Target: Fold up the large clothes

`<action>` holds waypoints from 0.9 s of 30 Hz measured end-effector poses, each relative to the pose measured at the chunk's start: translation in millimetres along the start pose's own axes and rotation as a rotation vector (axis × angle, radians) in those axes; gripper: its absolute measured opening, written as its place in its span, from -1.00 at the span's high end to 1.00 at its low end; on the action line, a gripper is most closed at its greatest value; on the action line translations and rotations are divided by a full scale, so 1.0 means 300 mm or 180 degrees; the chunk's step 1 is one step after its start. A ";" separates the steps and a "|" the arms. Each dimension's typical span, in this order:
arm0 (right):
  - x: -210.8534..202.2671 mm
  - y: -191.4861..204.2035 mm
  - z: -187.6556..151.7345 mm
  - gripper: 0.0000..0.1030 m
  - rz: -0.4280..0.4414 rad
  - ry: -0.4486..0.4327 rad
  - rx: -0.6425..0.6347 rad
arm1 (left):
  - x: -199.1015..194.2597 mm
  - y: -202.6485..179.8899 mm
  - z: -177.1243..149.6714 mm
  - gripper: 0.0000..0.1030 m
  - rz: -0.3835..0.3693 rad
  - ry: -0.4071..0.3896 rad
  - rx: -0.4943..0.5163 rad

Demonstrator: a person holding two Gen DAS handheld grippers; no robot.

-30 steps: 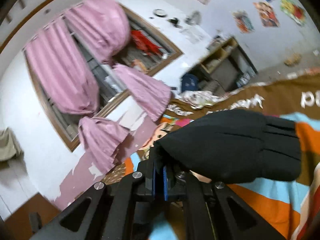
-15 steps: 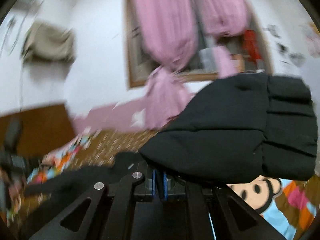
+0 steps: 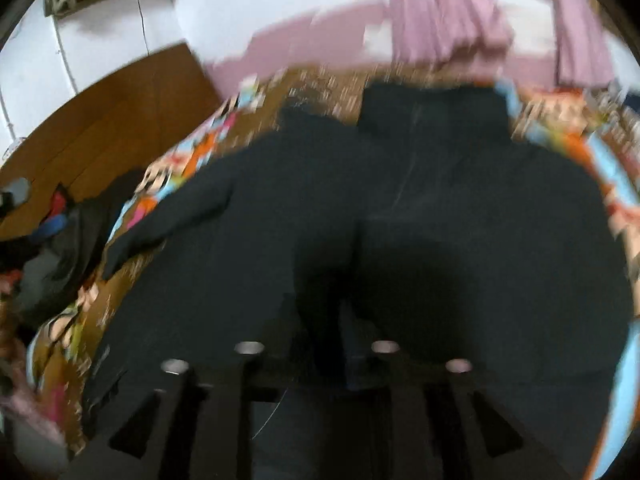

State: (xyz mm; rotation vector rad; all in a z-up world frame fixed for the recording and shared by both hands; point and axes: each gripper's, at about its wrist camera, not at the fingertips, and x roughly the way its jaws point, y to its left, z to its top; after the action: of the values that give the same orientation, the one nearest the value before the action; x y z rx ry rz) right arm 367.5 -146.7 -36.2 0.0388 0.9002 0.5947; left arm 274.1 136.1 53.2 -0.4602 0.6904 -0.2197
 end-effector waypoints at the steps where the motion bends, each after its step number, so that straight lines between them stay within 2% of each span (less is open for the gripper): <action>1: 0.017 0.007 -0.026 -0.19 -0.0038 0.0042 -0.0072 | 0.012 0.028 -0.014 -0.95 -0.0009 0.0017 0.0019; 4: 0.009 0.006 -0.072 -0.25 0.0061 0.0074 -0.0153 | 0.106 0.082 -0.088 -0.95 -0.0062 0.0176 0.0118; 8: -0.026 -0.040 -0.089 -0.27 0.0092 0.0135 -0.0090 | 0.243 0.106 -0.141 -0.95 -0.0259 0.0376 0.0017; 12: -0.066 -0.087 -0.085 -0.33 -0.0060 0.0140 -0.0128 | 0.370 0.115 -0.143 -0.95 -0.0439 0.0624 -0.0039; 16: -0.121 -0.119 -0.102 -0.40 -0.0197 0.0026 -0.0069 | 0.466 0.074 -0.093 -0.94 -0.0389 0.0848 0.0142; 22: -0.157 -0.137 -0.134 -0.40 -0.0459 -0.0096 0.0183 | 0.531 0.075 -0.080 -0.92 -0.0129 0.0901 0.0254; 23: -0.168 -0.136 -0.140 -0.41 -0.0467 -0.0143 0.0263 | 0.536 0.069 -0.084 -0.80 -0.0079 0.0904 0.0294; 24: -0.179 -0.136 -0.147 -0.41 -0.0449 -0.0172 0.0313 | 0.537 0.058 -0.091 -0.52 -0.0021 0.0894 0.0373; 25: -0.185 -0.131 -0.152 -0.40 -0.0461 -0.0183 0.0324 | 0.538 0.053 -0.109 -0.41 0.0074 0.0866 0.0426; 27: -0.189 -0.119 -0.157 -0.41 -0.0531 -0.0187 0.0287 | 0.528 0.042 -0.124 0.20 0.0211 0.0778 0.0495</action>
State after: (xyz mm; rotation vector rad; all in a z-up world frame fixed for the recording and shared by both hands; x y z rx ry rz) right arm 322.5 -215.1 -34.6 0.0614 0.8632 0.3959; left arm 369.6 80.2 -66.9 -0.2631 0.9189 -0.2677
